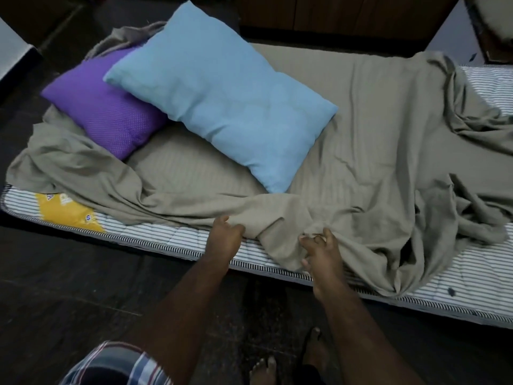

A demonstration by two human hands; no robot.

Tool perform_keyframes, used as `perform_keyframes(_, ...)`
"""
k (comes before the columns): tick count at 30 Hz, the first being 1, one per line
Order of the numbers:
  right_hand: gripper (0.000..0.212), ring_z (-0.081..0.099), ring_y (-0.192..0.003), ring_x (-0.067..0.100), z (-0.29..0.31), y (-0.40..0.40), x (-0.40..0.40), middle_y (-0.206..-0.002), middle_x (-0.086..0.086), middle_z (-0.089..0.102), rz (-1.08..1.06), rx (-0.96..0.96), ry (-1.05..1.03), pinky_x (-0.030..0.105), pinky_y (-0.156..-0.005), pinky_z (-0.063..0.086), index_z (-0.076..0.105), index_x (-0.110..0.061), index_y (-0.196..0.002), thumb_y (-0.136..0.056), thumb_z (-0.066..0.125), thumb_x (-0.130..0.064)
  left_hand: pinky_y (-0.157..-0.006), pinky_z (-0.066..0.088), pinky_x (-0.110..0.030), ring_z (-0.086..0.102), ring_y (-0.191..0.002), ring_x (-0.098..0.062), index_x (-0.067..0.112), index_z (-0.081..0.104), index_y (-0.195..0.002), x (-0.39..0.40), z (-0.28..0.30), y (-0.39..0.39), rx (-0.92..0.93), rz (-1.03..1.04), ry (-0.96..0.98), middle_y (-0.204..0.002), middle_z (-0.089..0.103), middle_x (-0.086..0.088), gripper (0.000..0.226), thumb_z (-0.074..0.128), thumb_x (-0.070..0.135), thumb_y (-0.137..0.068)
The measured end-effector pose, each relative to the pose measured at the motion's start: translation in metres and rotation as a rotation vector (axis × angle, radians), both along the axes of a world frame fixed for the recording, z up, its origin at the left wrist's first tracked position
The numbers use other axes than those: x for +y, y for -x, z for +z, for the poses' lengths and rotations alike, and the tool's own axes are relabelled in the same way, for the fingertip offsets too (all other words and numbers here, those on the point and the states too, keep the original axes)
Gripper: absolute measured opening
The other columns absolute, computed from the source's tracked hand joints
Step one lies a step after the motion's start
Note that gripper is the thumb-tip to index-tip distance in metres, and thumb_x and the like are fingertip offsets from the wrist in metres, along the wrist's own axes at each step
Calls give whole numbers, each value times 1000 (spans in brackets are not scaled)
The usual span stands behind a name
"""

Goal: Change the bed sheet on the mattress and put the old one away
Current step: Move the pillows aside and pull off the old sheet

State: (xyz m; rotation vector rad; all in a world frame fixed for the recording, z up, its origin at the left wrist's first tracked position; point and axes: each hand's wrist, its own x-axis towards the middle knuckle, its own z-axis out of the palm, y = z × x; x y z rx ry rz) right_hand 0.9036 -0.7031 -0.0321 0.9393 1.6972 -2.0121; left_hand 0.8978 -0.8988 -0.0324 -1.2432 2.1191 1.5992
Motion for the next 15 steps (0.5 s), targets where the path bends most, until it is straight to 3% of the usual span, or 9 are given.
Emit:
perform_keyframes(2,84,55,-121,14,-6,17,-5,-148,-3,47,15,25,-6,41,-99,48,24,-25,-158,-90,70,-5,-96,51,-39,62,-111,-29,12,47,-144,-3,-8,13,-15,42,-47,-123,64,-11,67,71,25,-82)
perform_keyframes(5,79,51,-130,16,-15,51,-9,-158,-1,36,48,79,1,43,-106,46,27,-25,-157,-92,67,-6,-107,47,-50,59,-122,-28,16,45,-146,0,-15,45,3,51,-109,-136,58,-10,66,70,22,-85)
perform_keyframes(10,72,48,-136,18,-37,132,-18,-156,2,39,28,106,44,43,-113,41,33,-22,-155,-93,65,-7,-91,52,-35,66,-105,-25,15,52,-137,1,-28,130,48,48,-30,-118,67,-7,54,71,25,-87)
perform_keyframes(13,76,49,-136,19,-56,179,-19,-156,6,40,21,70,44,41,-112,42,31,-17,-155,-91,69,-8,-70,53,-24,71,-96,-17,14,59,-129,8,-36,177,89,99,-266,-119,70,-9,48,78,27,-87)
perform_keyframes(15,83,49,-136,20,-71,206,-16,-150,3,45,27,32,87,39,-107,44,25,-18,-158,-89,73,-15,-83,59,-34,71,-105,-18,19,61,-128,13,-46,200,130,197,-464,-120,73,0,56,85,31,-79)
